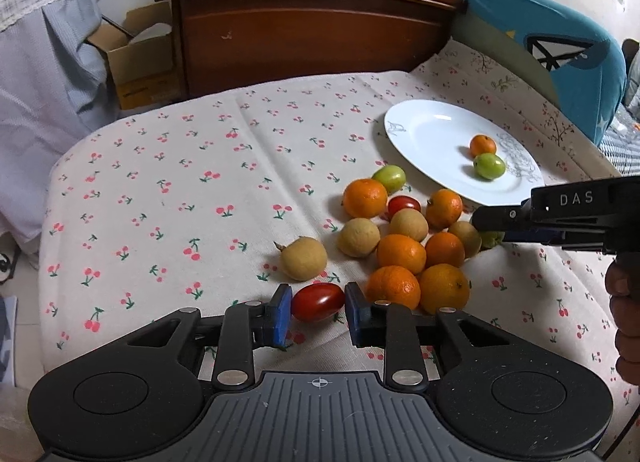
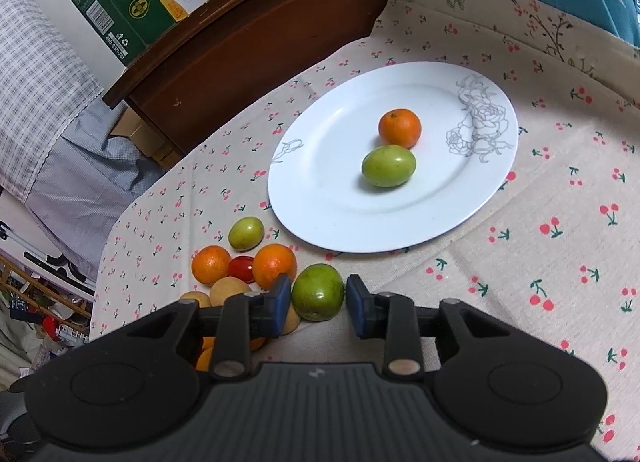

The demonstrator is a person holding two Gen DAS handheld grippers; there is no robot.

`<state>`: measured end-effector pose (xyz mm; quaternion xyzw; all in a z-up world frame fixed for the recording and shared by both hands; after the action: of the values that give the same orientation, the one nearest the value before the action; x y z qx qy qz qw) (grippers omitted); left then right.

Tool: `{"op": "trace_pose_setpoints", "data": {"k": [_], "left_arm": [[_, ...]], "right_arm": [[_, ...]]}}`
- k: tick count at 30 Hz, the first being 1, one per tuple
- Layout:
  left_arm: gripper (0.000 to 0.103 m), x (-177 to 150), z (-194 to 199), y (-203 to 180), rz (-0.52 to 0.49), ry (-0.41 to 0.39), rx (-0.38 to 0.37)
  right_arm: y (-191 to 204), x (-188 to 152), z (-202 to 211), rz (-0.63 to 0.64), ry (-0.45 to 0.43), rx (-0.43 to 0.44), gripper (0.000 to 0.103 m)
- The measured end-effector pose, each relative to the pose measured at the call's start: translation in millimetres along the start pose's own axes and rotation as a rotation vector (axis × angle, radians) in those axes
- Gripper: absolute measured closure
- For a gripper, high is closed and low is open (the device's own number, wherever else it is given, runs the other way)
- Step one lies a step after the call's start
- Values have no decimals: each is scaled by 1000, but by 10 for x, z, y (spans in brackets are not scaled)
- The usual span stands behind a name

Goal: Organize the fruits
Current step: 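Grasp a red cherry tomato with the left tool while the right tool grasps a green fruit, then carry both fruits onto the white plate and open both tools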

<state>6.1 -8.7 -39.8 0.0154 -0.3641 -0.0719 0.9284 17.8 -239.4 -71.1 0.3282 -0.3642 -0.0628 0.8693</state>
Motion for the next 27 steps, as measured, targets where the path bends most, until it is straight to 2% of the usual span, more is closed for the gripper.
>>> {"op": "trace_pose_setpoints", "data": {"k": [6, 14, 22, 27], "left_arm": [[77, 38, 37, 9, 19, -18, 8], [77, 191, 147, -29, 52, -62, -12], [77, 539, 320, -199, 18, -147, -62], [77, 716, 311, -326, 8, -149, -122]], "right_arm": [[5, -3, -7, 8, 0, -1, 75], [190, 69, 162, 84, -26, 4, 75], [364, 328, 460, 168, -64, 23, 75], [315, 552, 629, 191, -80, 26, 75]]}}
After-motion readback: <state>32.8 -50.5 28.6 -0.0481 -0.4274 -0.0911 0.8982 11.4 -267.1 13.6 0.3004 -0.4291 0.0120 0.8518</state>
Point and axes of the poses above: each gripper's, at about its wrist camera, not at the fingertips, and z roughly against the way its jaws point, y to its left, x to its top, the point moved 4 cm from there along -z, roughly the way its jaws point, and after that the axes turned 13 degrees about x, right-handed, at the moved point
